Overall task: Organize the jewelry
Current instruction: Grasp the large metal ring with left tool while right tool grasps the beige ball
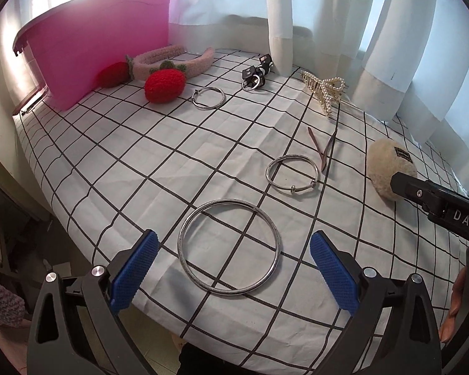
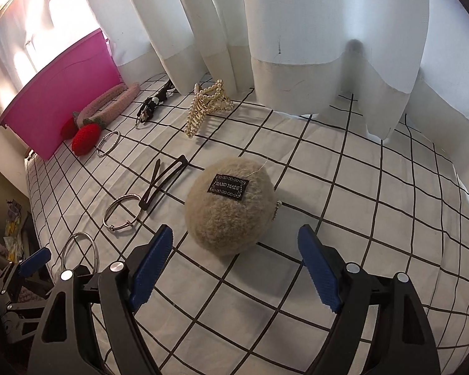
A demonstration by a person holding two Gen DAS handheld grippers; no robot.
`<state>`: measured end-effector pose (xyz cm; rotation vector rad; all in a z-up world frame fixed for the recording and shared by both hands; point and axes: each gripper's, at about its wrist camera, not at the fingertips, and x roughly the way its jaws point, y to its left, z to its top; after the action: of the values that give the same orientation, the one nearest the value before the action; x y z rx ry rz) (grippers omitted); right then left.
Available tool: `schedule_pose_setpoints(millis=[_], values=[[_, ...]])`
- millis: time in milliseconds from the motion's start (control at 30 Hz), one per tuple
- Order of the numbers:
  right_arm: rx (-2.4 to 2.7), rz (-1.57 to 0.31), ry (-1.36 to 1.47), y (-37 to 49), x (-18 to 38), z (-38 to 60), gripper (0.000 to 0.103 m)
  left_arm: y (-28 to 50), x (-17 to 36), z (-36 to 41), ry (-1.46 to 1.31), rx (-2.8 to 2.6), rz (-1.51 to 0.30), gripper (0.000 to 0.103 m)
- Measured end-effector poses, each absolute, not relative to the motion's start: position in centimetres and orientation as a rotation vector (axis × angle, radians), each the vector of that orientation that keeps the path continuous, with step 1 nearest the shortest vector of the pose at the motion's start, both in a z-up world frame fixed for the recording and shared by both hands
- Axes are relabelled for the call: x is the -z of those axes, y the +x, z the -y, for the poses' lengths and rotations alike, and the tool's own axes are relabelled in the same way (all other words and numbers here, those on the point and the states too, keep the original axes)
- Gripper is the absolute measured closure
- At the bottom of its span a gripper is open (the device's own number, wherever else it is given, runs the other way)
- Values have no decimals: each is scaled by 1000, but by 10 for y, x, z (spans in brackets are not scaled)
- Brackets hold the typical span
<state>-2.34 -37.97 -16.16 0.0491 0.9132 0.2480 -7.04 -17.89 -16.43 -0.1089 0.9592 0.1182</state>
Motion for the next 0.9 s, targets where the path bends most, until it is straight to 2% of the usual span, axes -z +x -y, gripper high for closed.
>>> schedule_pose_setpoints(millis=[500, 900], values=[[-217, -899, -44, 3, 171, 363, 24, -62, 182, 186, -98, -185, -959, 6], [-194, -893, -115, 8, 183, 356, 25, -62, 185, 191, -85, -210, -884, 6]])
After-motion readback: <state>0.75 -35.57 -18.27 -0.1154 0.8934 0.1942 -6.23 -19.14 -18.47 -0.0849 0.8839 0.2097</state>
